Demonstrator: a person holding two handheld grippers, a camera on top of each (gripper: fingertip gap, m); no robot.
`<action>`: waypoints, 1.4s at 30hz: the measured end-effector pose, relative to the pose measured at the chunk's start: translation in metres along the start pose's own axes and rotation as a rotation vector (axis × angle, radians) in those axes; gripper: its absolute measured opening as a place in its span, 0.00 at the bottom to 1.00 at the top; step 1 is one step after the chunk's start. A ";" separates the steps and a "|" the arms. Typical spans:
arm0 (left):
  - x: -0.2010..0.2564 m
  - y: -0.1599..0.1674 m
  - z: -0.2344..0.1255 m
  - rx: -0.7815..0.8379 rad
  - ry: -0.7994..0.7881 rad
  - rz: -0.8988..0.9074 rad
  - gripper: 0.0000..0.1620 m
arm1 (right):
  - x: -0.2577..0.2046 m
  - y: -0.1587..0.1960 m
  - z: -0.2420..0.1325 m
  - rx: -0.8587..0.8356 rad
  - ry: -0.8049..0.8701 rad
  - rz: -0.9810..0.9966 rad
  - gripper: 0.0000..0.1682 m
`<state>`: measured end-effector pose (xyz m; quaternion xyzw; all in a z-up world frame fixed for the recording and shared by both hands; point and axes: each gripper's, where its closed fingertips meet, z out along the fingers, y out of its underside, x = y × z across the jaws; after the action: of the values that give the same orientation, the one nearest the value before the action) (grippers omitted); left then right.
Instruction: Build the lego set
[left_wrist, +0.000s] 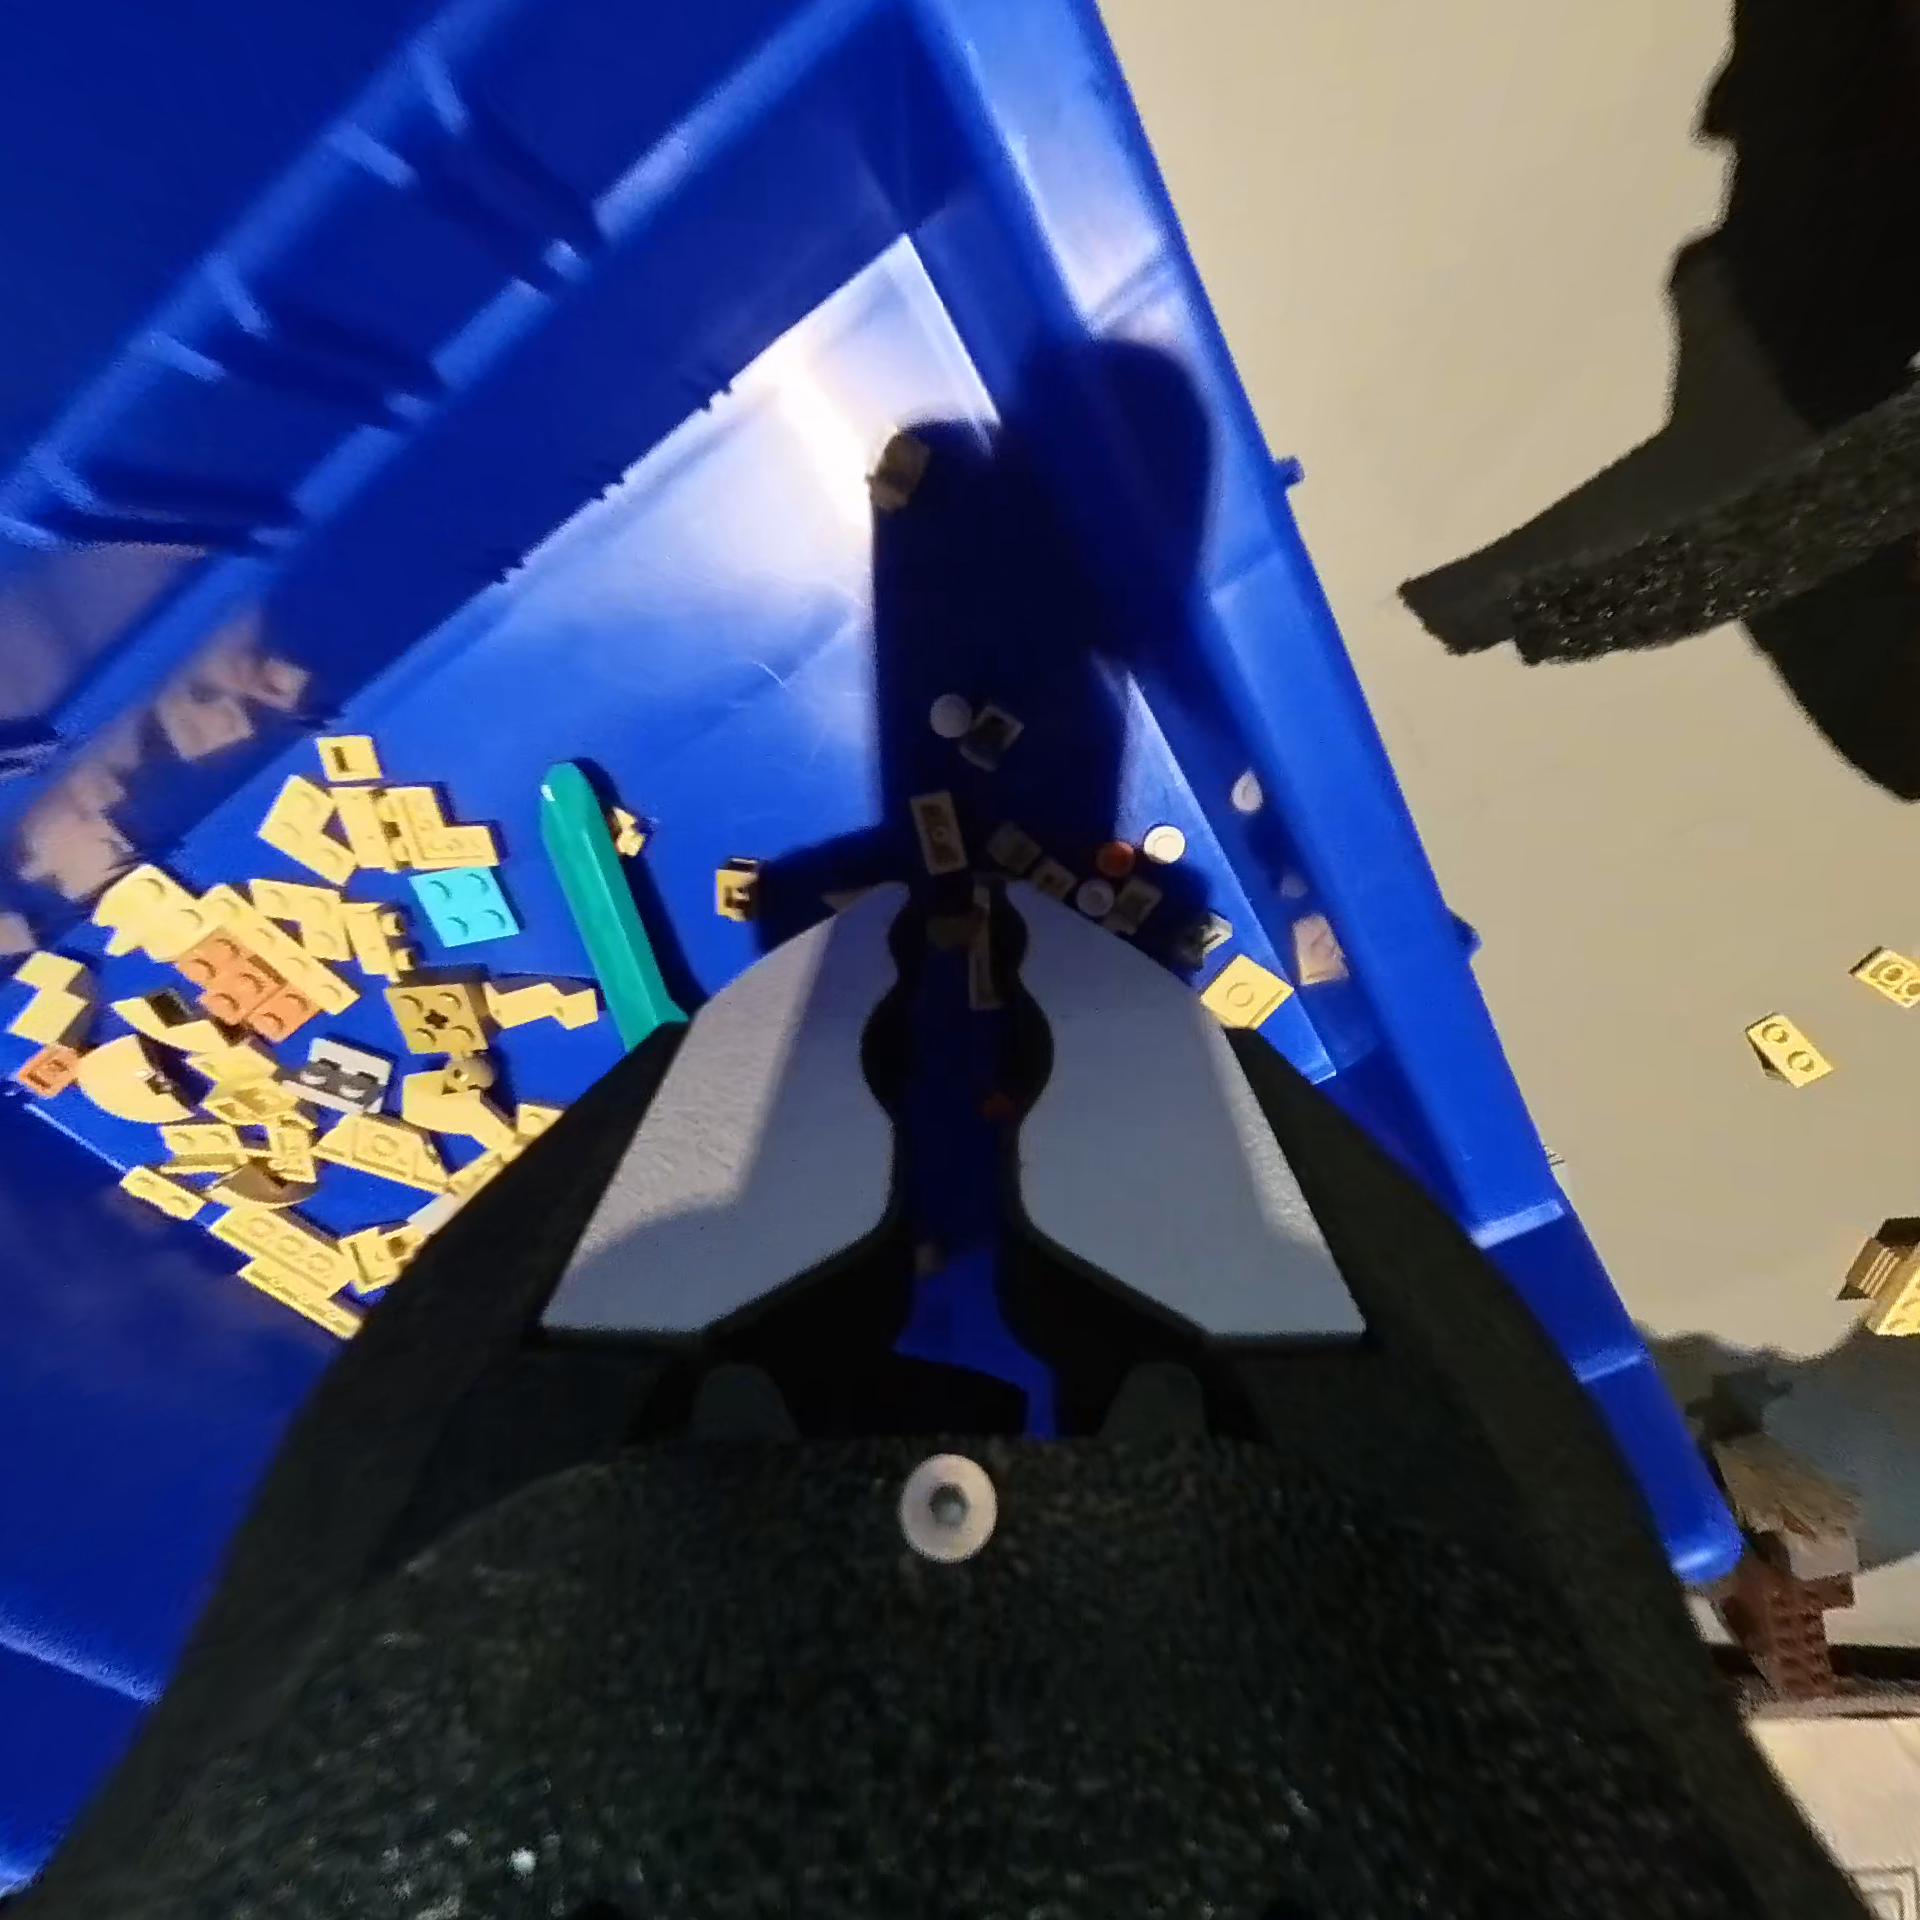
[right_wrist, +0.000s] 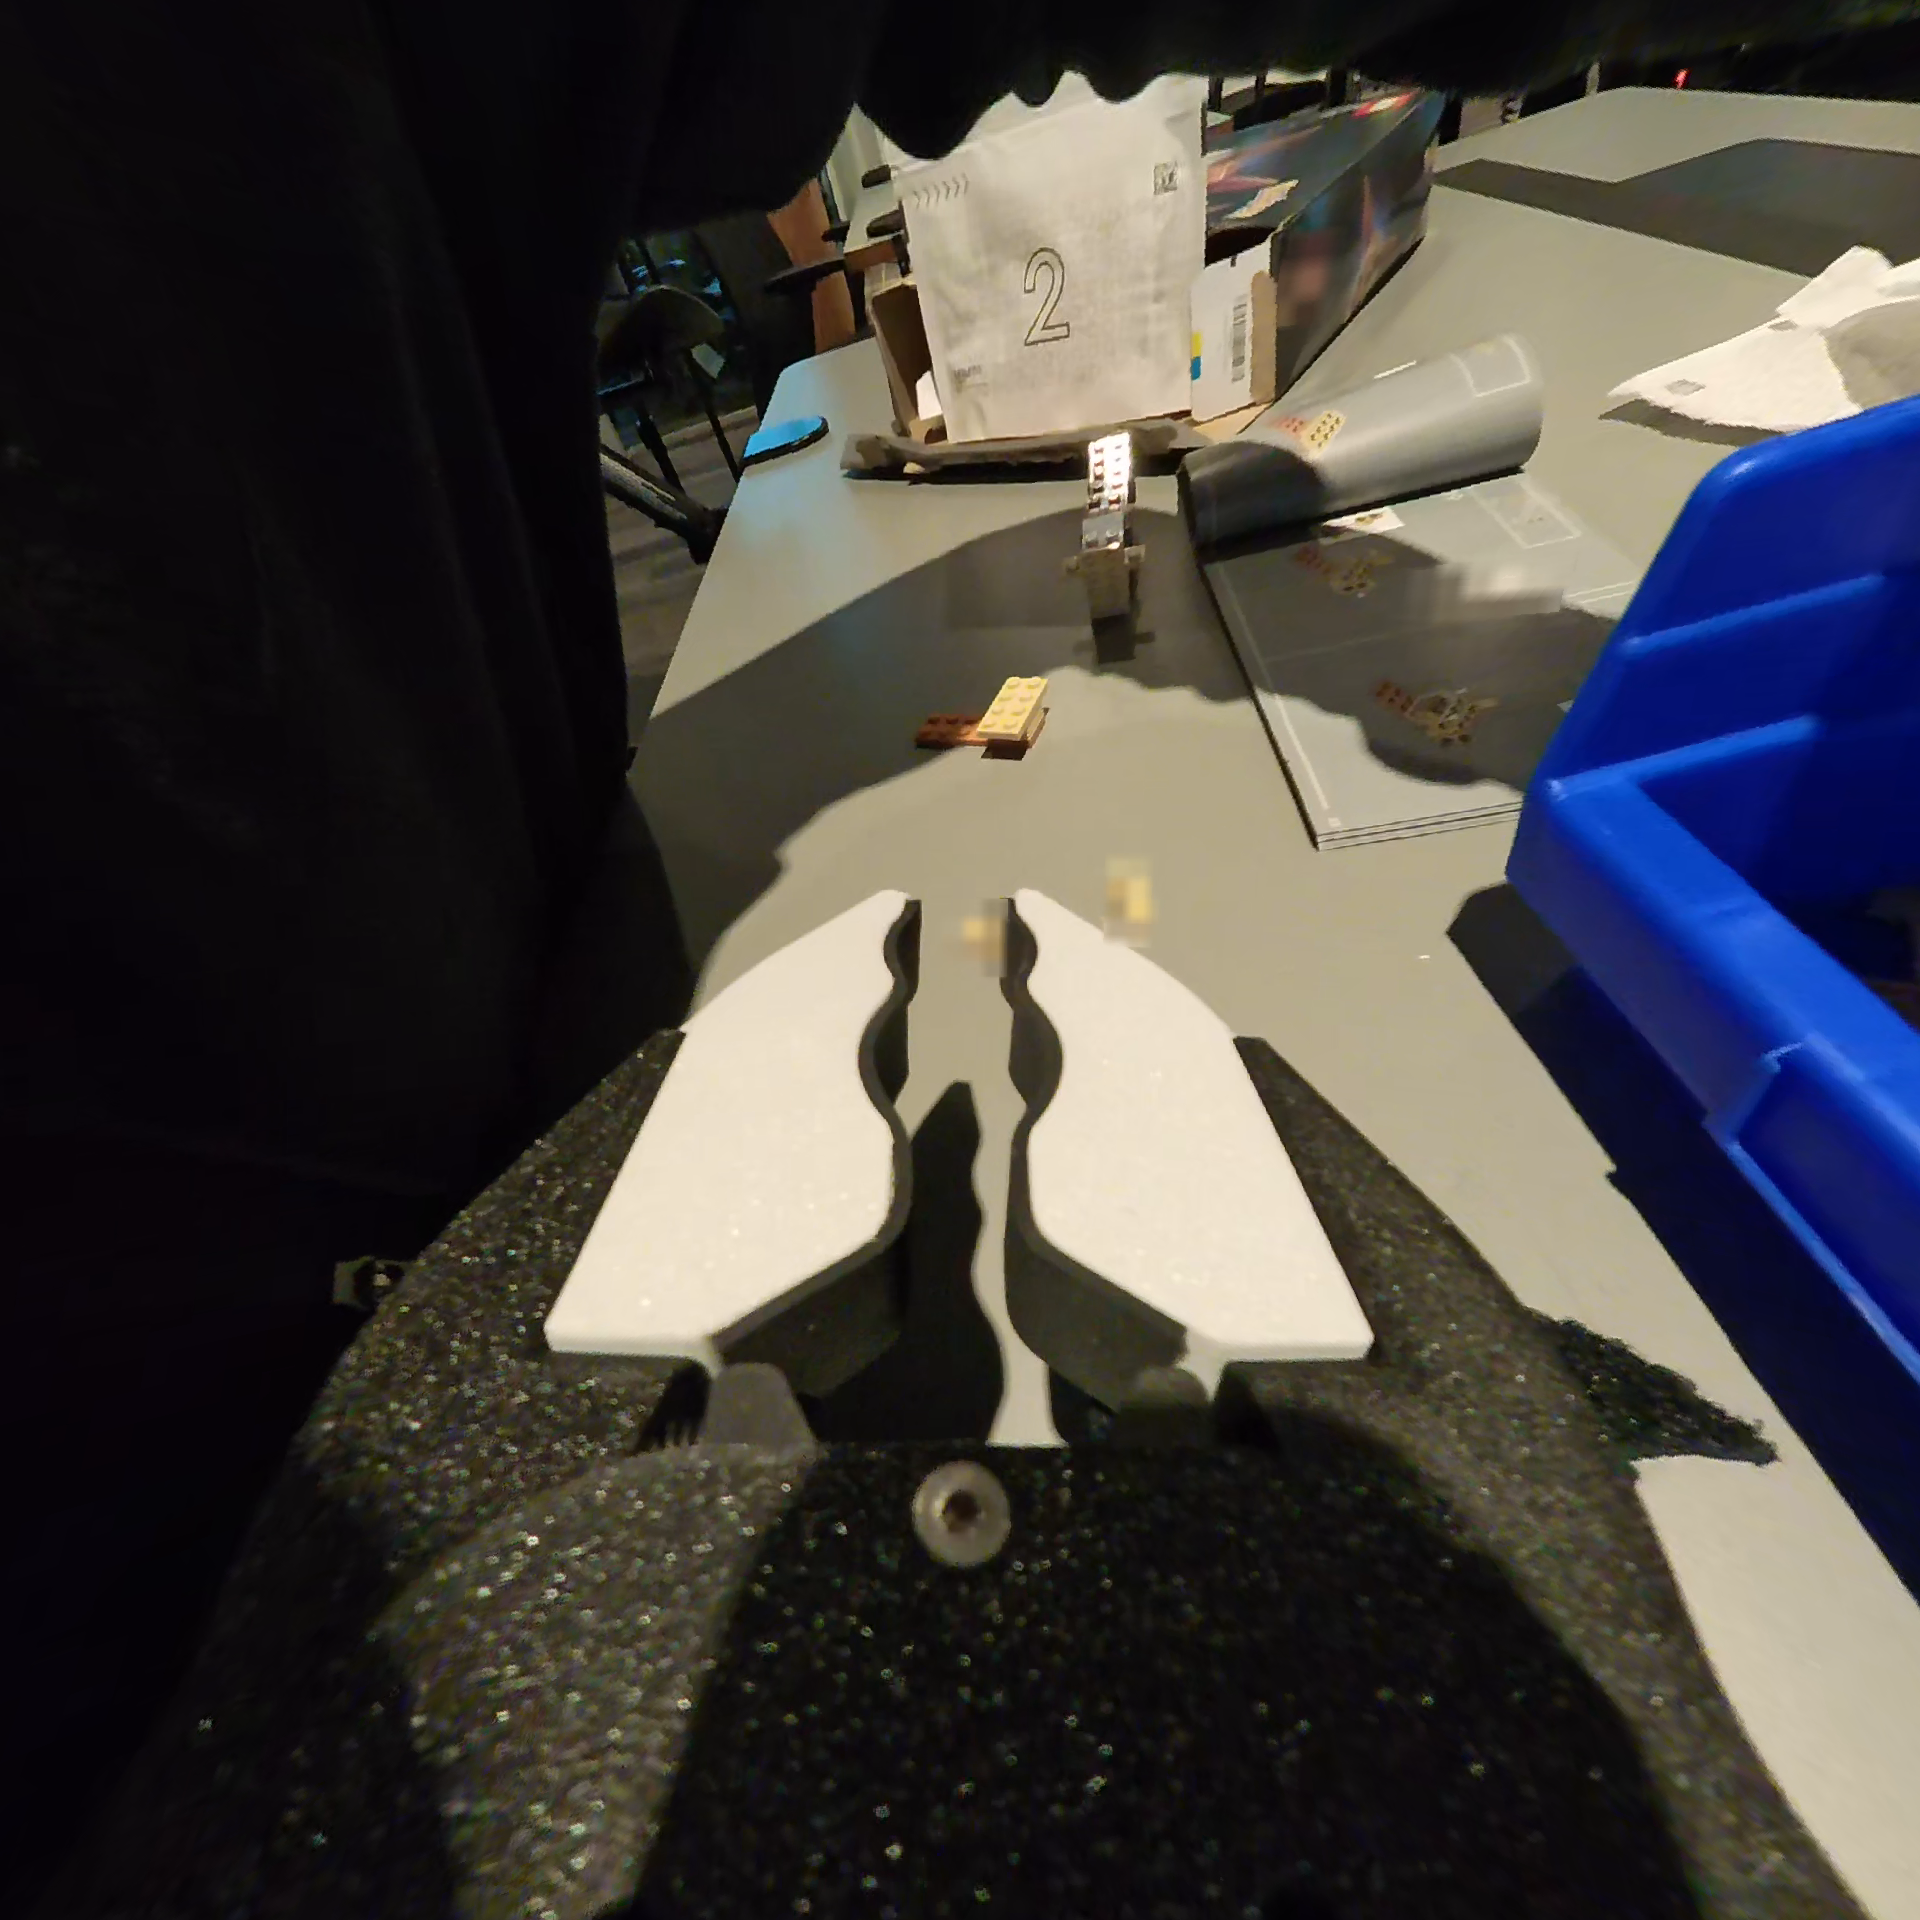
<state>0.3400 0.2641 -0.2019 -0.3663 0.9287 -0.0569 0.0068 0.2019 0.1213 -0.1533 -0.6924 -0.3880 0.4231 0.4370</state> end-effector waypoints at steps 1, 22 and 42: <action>0.001 0.001 0.001 -0.006 0.002 -0.001 0.07 | 0.000 0.000 0.000 -0.001 0.000 0.000 0.09; 0.003 0.008 0.015 -0.057 0.018 -0.018 0.05 | 0.000 0.000 0.000 -0.002 -0.001 0.004 0.09; 0.061 -0.007 -0.125 0.583 -0.248 -0.334 0.02 | 0.002 -0.003 0.000 0.010 0.017 -0.018 0.09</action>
<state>0.2933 0.2299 -0.0746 -0.4997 0.7930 -0.2749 0.2143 0.2024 0.1238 -0.1510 -0.6904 -0.3882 0.4151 0.4475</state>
